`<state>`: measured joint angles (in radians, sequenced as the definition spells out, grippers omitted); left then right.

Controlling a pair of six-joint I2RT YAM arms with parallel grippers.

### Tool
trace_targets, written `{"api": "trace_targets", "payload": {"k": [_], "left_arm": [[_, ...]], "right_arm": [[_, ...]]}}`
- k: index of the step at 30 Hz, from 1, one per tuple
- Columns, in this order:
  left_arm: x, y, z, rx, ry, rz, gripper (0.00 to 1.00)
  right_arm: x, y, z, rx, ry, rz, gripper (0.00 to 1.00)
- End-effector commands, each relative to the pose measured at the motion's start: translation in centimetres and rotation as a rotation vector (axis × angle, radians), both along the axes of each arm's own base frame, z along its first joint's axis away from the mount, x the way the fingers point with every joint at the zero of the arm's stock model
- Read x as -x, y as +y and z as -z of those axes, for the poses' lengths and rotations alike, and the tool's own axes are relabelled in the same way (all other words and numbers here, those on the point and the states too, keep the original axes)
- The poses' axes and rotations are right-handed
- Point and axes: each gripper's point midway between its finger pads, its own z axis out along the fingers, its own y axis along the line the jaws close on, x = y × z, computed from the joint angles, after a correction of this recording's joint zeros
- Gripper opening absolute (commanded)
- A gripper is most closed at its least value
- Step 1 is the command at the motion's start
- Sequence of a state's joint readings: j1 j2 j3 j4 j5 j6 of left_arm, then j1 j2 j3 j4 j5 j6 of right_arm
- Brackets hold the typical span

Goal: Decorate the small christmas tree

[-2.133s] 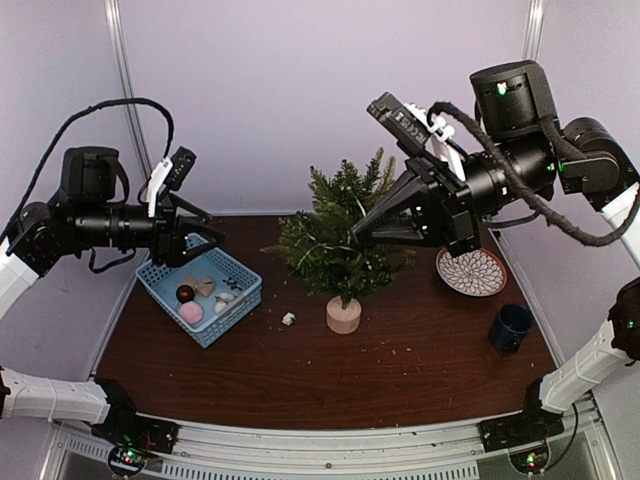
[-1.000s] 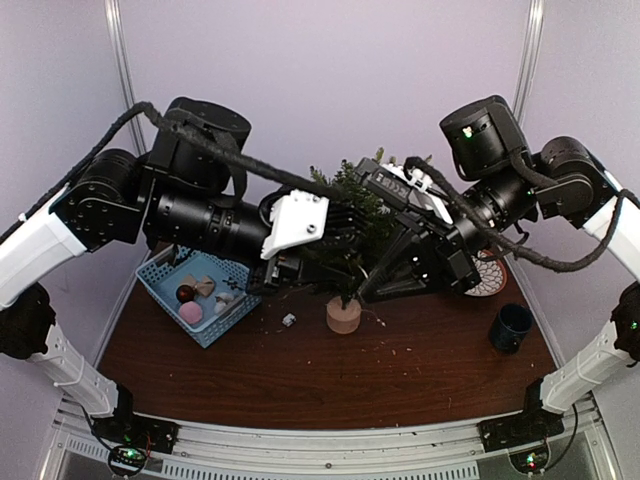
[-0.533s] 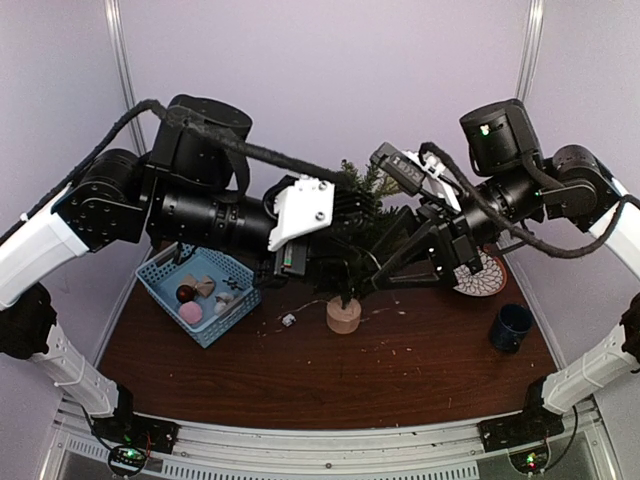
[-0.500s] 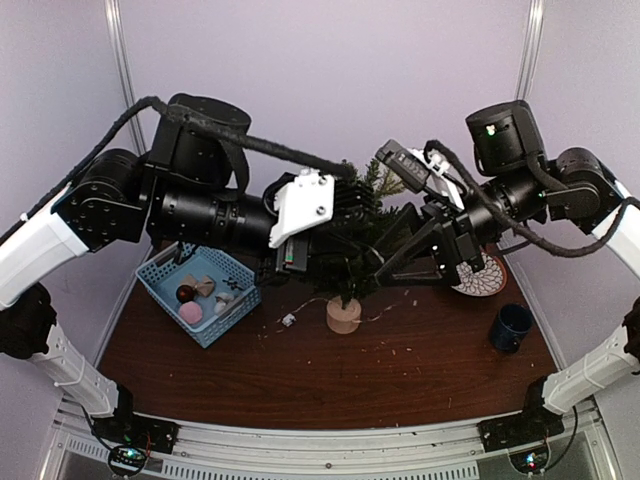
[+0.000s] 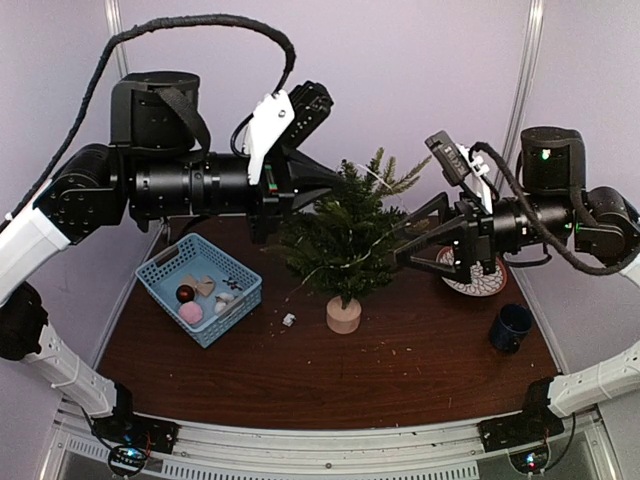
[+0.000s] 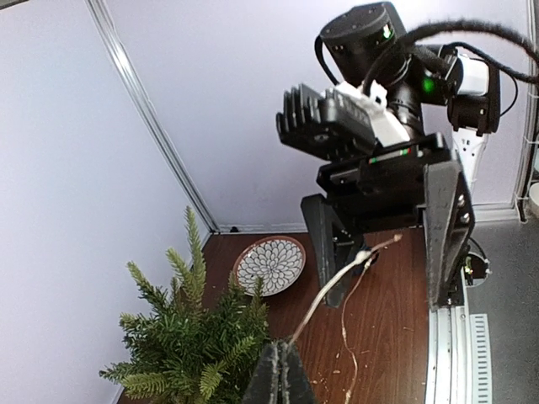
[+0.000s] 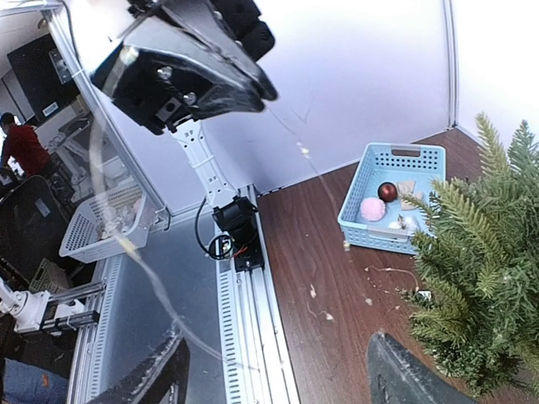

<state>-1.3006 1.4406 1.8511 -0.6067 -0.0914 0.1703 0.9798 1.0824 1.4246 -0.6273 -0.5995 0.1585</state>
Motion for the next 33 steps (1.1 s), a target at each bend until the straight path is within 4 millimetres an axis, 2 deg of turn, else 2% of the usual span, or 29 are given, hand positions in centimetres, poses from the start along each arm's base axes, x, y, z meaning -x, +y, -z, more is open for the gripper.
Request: {"api": "trace_targets", "payload": {"k": [1, 13, 15, 17, 20, 23, 24, 29, 30, 33], "left_arm": [[-0.3, 1.0, -3.1, 0.137, 0.026, -0.023, 0.0], [0.1, 1.4, -4.0, 0.169, 0.04, -0.003, 0.0], [0.0, 1.4, -4.0, 0.169, 0.04, -0.004, 0.0], [0.0, 1.3, -3.9, 0.166, 0.042, -0.003, 0.0], [-0.5, 1.7, -4.0, 0.17, 0.047, -0.022, 0.0], [-1.9, 2.8, -4.4, 0.19, 0.067, -0.073, 0.0], [-2.4, 3.3, -4.6, 0.193, 0.069, -0.098, 0.0], [-4.5, 4.8, -4.0, 0.094, 0.056, -0.183, 0.0], [-4.8, 5.0, -3.2, 0.043, 0.063, -0.19, 0.0], [-5.3, 5.6, -2.4, -0.048, 0.058, -0.199, 0.0]], "right_arm": [[-1.4, -0.2, -1.0, -0.054, -0.033, 0.08, 0.74], [-3.0, 0.7, -2.9, -0.126, -0.071, 0.134, 0.73], [-3.3, 0.8, -3.2, -0.133, -0.078, 0.141, 0.69], [-3.6, 0.9, -3.4, -0.132, -0.083, 0.157, 0.57], [-3.9, 0.8, -3.5, -0.124, -0.093, 0.172, 0.3], [-4.6, -0.1, -4.0, -0.108, -0.126, 0.227, 0.03], [-4.9, -0.5, -4.3, -0.103, -0.144, 0.255, 0.0], [-6.0, -2.3, -5.6, -0.044, -0.247, 0.345, 0.0], [-6.2, -2.4, -5.5, -0.02, -0.263, 0.349, 0.0], [-7.1, -2.7, -4.5, 0.093, -0.307, 0.368, 0.0]]}}
